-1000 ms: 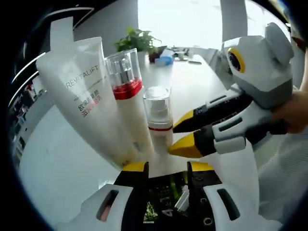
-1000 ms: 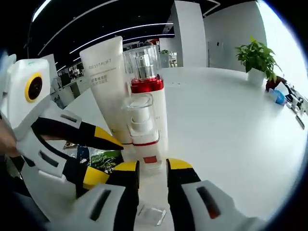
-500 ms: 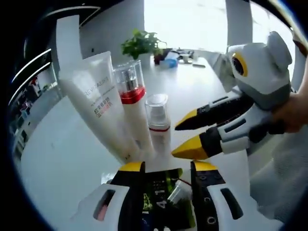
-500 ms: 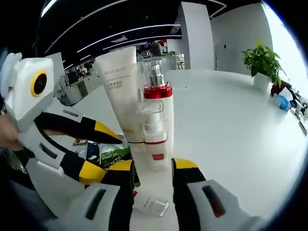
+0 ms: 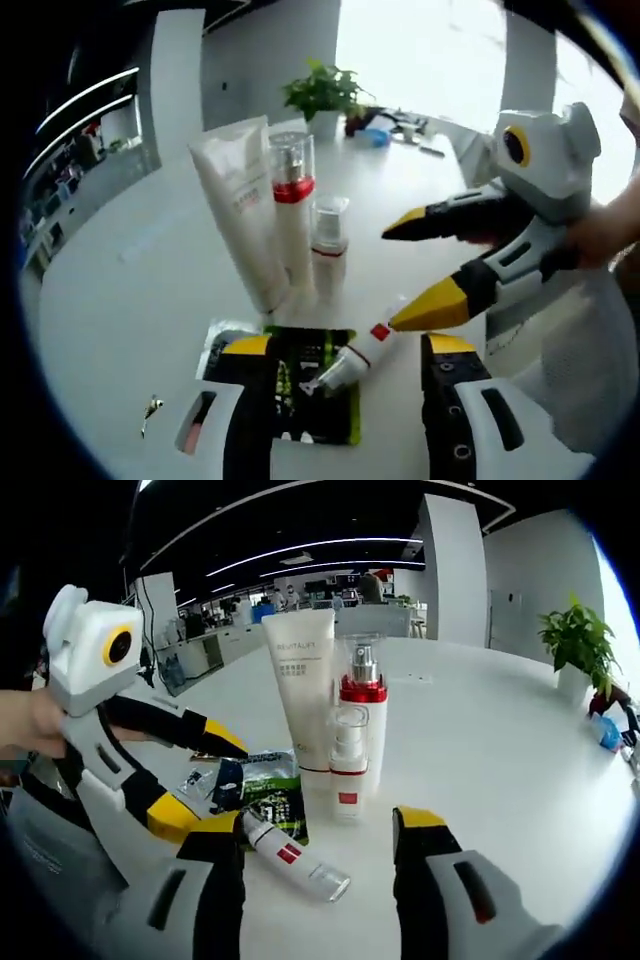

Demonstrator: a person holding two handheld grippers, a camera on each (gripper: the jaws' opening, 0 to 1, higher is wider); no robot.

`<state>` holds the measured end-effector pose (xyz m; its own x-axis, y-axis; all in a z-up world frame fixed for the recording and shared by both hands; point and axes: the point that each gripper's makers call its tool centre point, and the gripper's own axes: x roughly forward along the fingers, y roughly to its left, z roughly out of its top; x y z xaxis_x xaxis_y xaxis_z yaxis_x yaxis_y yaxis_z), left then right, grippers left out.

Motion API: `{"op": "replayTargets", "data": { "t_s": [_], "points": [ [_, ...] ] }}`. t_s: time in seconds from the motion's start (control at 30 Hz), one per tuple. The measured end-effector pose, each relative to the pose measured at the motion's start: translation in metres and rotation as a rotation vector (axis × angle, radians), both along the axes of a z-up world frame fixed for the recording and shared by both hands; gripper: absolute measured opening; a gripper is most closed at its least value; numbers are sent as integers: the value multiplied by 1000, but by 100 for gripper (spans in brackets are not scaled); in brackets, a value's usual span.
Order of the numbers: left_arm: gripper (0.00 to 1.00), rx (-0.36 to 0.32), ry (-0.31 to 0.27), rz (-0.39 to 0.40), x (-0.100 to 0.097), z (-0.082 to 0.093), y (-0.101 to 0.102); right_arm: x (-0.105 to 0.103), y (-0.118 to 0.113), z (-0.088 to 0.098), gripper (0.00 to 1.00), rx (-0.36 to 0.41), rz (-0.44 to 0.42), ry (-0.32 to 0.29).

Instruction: Arrange the skincare products in the storage area until every visible bottle or jar stands upright without overlapping.

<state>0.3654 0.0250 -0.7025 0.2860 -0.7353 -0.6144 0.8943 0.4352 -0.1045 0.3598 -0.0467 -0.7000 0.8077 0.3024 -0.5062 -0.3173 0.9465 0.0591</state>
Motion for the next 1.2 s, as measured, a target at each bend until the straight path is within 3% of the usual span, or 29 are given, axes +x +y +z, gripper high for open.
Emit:
{"op": "replayTargets", "data": {
  "t_s": [0.27, 1.2],
  "points": [
    [69, -59, 70, 118, -11, 18, 22, -14, 4, 10, 75, 27, 47, 12],
    [88, -119, 104, 306, -49, 42, 75, -56, -7, 27, 94, 132, 144, 48]
  ]
}}
